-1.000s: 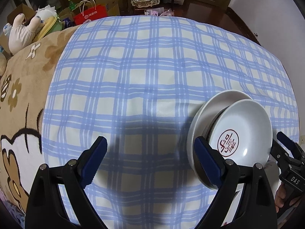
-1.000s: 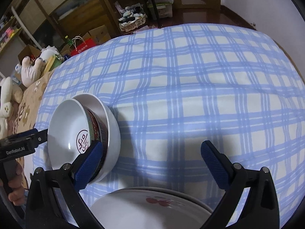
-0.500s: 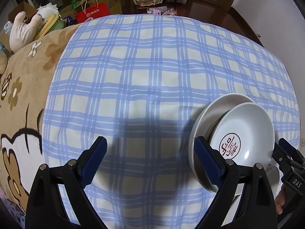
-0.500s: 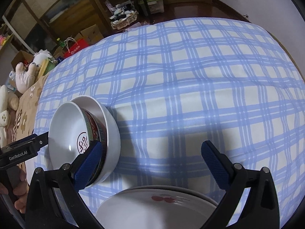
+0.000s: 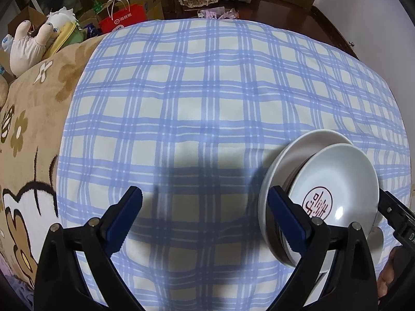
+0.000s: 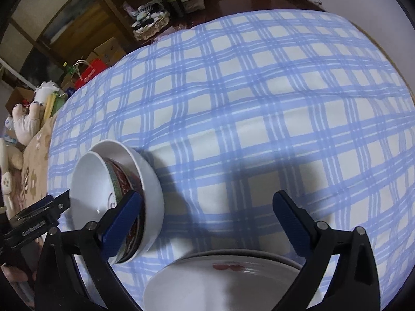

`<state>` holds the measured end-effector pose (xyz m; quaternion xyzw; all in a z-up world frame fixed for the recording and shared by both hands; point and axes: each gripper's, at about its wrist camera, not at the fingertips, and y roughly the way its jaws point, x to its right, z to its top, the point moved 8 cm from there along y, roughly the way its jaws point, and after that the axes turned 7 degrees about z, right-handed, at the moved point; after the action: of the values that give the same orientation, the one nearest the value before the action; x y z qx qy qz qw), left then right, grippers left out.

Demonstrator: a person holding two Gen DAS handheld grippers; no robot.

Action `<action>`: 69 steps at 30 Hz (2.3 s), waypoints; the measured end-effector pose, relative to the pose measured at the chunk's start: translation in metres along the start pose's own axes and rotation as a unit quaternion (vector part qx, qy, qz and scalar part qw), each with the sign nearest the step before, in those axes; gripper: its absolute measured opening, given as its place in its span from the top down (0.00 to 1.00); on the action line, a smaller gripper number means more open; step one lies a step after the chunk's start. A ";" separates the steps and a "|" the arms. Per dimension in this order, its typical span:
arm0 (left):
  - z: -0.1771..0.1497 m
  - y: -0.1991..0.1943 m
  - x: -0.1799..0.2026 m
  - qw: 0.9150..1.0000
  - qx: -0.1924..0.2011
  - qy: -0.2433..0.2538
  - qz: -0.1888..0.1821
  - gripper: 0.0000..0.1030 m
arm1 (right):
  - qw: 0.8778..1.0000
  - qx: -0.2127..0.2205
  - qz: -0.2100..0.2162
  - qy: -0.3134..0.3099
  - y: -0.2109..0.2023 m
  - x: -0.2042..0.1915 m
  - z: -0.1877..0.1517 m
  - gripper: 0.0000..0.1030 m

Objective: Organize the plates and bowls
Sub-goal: 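Move both tools to opposite rims of the stacked bowls, then close both grippers on the bowl stack rim and lift it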

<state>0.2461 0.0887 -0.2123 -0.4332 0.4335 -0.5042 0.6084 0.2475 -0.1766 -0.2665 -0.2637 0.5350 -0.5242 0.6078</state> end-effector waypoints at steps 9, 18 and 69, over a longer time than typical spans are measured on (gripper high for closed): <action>-0.002 -0.001 -0.003 1.000 -0.001 -0.003 0.012 0.06 | 1.000 -0.016 0.005 -0.001 0.000 0.001 -0.005 0.04; -0.004 -0.007 -0.001 0.999 0.007 0.014 0.036 0.07 | 0.999 -0.025 0.018 0.007 0.000 -0.001 -0.007 0.04; -0.004 -0.010 0.027 0.988 -0.011 -0.013 -0.153 0.84 | 0.997 0.005 0.071 -0.040 0.004 -0.035 -0.016 0.80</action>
<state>0.2427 0.0608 -0.2061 -0.5073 0.3596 -0.5814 0.5247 0.2384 -0.1389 -0.2620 -0.2426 0.5253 -0.4714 0.6656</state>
